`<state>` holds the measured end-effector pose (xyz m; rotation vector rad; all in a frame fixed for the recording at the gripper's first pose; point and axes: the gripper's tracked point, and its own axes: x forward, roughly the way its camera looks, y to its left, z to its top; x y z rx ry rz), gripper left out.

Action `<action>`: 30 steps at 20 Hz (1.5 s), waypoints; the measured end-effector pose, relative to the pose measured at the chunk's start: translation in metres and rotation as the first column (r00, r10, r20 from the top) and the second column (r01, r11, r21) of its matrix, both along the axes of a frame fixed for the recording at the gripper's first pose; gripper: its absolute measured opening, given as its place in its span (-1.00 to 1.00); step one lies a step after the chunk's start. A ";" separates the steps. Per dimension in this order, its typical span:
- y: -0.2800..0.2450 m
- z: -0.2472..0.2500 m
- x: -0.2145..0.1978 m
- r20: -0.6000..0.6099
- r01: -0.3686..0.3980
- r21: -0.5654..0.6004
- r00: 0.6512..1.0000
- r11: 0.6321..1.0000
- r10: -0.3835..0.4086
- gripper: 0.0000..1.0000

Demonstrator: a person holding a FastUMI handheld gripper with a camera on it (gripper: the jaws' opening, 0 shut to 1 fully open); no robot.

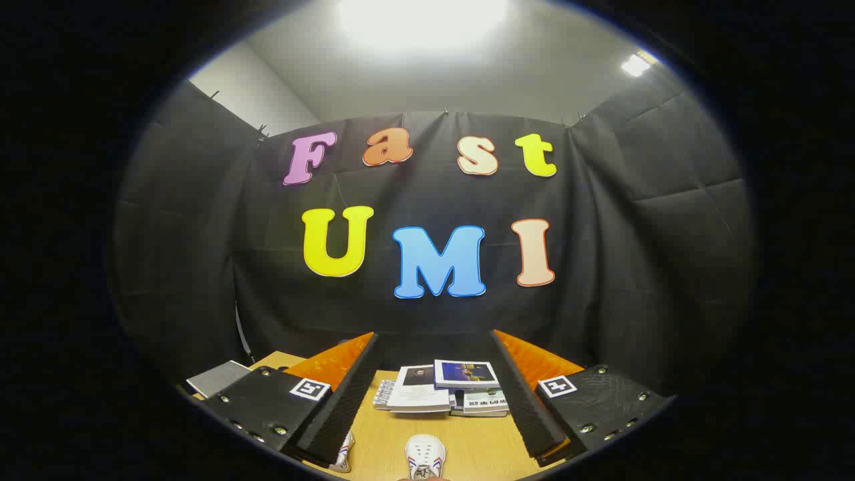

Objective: Open the storage box then place both shoes into the box .Put the left shoe in first, then the right shoe, with the right side of both shoes facing outward in a uniform manner.

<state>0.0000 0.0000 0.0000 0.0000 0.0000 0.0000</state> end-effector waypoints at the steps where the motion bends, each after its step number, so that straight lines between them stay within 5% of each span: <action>1: 0.001 -0.001 0.001 -0.004 -0.002 -0.004 1.000 1.000 0.002 0.96; 30: 0.009 -0.026 0.023 -0.057 0.002 0.005 0.998 1.000 -0.001 0.96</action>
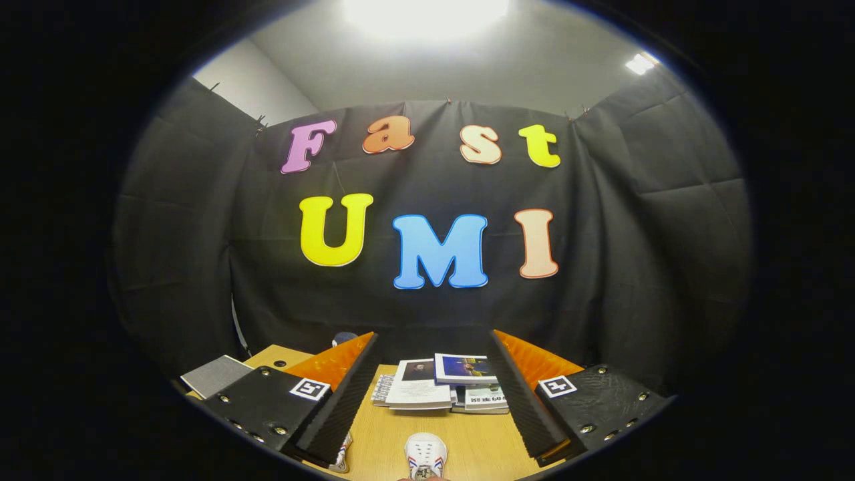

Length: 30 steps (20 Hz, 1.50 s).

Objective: Open the storage box then place both shoes into the box .Put the left shoe in first, then the right shoe, with the right side of both shoes facing outward in a uniform manner.

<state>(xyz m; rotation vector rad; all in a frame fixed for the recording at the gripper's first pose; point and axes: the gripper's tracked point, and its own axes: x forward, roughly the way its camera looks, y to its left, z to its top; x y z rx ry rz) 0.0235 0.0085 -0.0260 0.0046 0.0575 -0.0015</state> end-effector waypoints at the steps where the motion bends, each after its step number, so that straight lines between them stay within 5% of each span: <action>1: 0.002 -0.007 0.003 -0.017 -0.003 0.010 1.000 1.000 0.003 0.96; 7: 0.024 -0.054 0.024 -0.133 -0.050 0.089 0.989 0.995 0.062 0.96; 13: 0.080 -0.111 0.037 -0.268 -0.177 0.258 0.931 0.950 0.247 0.96; 23: 0.192 -0.179 0.035 -0.381 -0.353 0.493 0.734 0.796 0.562 0.96; 27: 0.237 -0.201 0.034 -0.407 -0.227 0.713 0.637 0.663 0.655 0.96; 30: 0.266 -0.216 0.035 -0.406 -0.217 0.759 0.579 0.614 0.707 0.96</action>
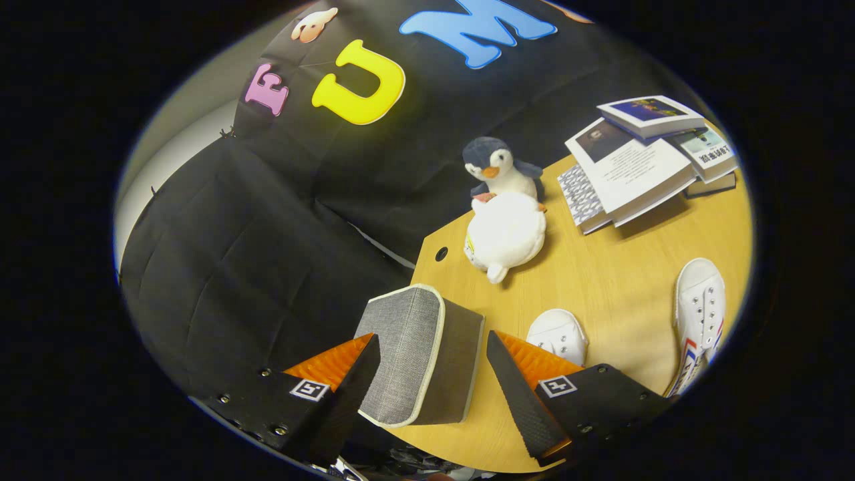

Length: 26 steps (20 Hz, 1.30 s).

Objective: Open the storage box then place both shoes into the box .Put the left shoe in first, then the right shoe, with the right side of both shoes facing outward in a uniform manner.

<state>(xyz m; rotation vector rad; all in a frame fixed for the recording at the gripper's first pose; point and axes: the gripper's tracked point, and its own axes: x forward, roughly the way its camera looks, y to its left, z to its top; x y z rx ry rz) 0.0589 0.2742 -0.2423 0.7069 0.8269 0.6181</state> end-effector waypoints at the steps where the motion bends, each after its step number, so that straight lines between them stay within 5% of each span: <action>1: 0.009 -0.007 -0.001 -0.014 -0.023 0.010 1.000 1.000 0.024 0.96; 7: 0.064 -0.046 -0.012 -0.122 -0.126 0.095 0.983 0.988 0.137 0.96; 17: 0.112 -0.057 -0.029 -0.231 -0.161 0.290 0.945 0.944 0.232 0.82; 18: 0.112 -0.054 -0.028 -0.228 -0.166 0.306 0.943 0.938 0.241 0.58; 19: 0.111 -0.051 -0.026 -0.225 -0.167 0.320 0.943 0.933 0.246 0.58; 22: 0.106 -0.044 -0.015 -0.288 -0.115 0.360 0.930 0.926 0.228 -0.69; 26: 0.114 -0.005 -0.022 -0.243 -0.192 0.384 0.923 0.903 0.300 -0.74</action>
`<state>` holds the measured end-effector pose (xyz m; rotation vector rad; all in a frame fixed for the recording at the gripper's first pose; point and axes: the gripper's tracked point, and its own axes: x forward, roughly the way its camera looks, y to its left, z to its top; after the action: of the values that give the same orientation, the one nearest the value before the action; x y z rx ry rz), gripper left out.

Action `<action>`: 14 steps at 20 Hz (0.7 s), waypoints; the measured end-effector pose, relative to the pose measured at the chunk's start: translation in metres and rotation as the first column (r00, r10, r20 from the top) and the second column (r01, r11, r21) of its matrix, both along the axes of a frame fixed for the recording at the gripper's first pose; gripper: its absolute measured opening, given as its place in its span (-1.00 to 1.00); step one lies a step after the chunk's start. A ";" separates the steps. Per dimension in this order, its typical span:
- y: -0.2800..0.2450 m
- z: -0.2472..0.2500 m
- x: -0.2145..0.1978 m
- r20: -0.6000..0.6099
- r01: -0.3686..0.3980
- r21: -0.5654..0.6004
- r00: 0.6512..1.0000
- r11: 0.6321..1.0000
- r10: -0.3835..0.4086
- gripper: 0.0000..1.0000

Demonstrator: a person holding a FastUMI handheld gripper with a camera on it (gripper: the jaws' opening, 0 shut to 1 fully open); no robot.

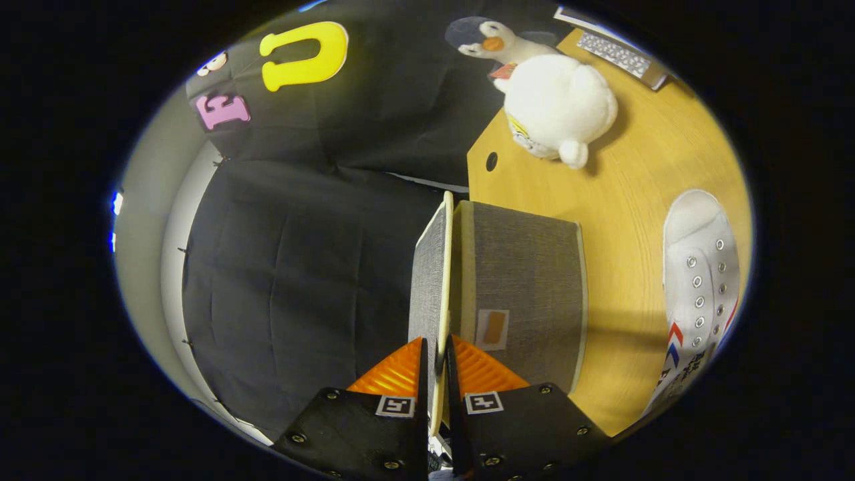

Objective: Open the storage box then place both shoes into the box .Put the left shoe in first, then the right shoe, with the right side of both shoes facing outward in a uniform manner.

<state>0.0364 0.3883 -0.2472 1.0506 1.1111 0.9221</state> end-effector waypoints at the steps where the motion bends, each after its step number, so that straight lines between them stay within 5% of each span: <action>1: 0.004 0.012 -0.001 0.016 -0.009 0.015 1.000 1.000 0.009 -0.74; 7: 0.042 0.083 0.006 0.130 -0.069 0.044 0.989 0.997 0.063 -0.74; 14: 0.127 0.141 0.002 0.311 -0.179 -0.034 0.933 0.983 0.180 -0.73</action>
<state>0.0386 0.5149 -0.1066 0.7722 0.9512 1.1866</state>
